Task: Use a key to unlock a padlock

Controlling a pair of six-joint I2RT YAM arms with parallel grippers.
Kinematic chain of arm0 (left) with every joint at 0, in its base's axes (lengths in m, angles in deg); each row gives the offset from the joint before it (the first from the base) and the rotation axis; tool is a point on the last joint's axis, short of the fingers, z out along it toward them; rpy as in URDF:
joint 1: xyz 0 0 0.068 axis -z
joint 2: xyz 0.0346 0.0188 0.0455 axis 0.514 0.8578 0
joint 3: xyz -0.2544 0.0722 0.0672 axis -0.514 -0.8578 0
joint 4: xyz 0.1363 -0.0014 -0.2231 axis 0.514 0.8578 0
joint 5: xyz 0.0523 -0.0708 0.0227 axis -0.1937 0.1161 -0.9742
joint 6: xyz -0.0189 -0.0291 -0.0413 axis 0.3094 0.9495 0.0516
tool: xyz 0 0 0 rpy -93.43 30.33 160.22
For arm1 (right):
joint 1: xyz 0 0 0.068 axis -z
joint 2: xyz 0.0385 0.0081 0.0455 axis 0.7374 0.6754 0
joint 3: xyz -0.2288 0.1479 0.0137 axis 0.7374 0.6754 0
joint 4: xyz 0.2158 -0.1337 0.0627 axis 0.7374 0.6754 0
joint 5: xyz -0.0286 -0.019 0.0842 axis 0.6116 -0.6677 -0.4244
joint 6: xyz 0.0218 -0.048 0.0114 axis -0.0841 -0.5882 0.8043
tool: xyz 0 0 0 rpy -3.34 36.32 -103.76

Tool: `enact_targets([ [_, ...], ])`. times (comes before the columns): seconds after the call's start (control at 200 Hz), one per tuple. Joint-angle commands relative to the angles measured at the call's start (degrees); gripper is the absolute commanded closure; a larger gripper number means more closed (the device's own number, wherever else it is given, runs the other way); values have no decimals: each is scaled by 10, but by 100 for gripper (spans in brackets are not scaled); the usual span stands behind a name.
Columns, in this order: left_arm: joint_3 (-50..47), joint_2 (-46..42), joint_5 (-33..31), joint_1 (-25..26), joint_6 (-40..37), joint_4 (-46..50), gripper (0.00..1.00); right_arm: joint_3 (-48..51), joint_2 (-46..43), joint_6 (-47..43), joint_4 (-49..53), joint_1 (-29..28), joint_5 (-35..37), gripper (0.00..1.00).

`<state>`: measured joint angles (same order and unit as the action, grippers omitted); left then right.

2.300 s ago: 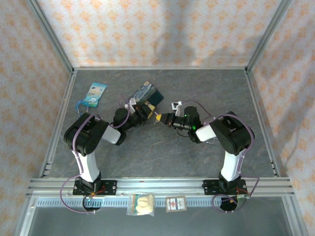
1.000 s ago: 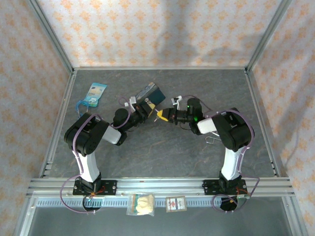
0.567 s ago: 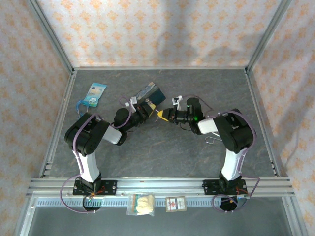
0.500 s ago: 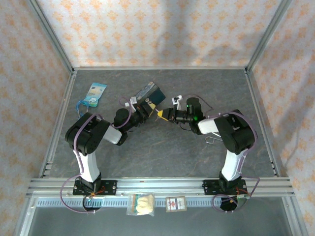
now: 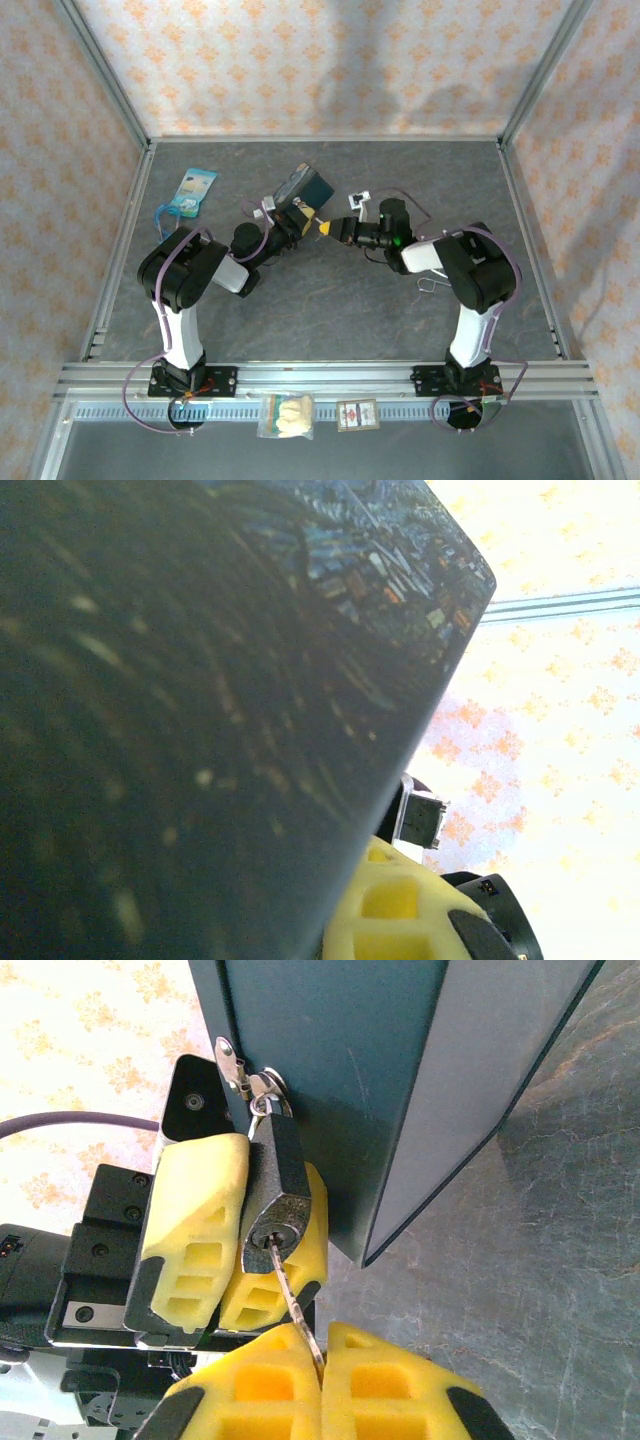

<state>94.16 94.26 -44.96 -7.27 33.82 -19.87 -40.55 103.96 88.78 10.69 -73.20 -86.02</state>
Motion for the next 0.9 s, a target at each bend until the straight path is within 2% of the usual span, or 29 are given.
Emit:
enact_targets([
  [0.0,9,0,120,51,6,-71,100,-43,28,30,-47,-5,26,100],
  [0.16,0,0,127,53,-9,-83,100,-59,34,101,-54,1,13,100],
  [0.36,-7,43,135,53,25,-151,100,-74,30,147,-44,12,-4,100],
  [0.47,-10,45,131,53,20,-146,100,-80,42,189,-65,19,-27,100],
  [0.611,-10,30,127,53,-7,-104,100,-81,44,193,-67,20,-34,100],
  [0.711,-8,15,124,52,-25,-62,100,-78,31,139,-44,19,-27,100],
  [0.896,-3,-25,101,47,-65,53,100,-87,-16,-64,120,16,31,100],
])
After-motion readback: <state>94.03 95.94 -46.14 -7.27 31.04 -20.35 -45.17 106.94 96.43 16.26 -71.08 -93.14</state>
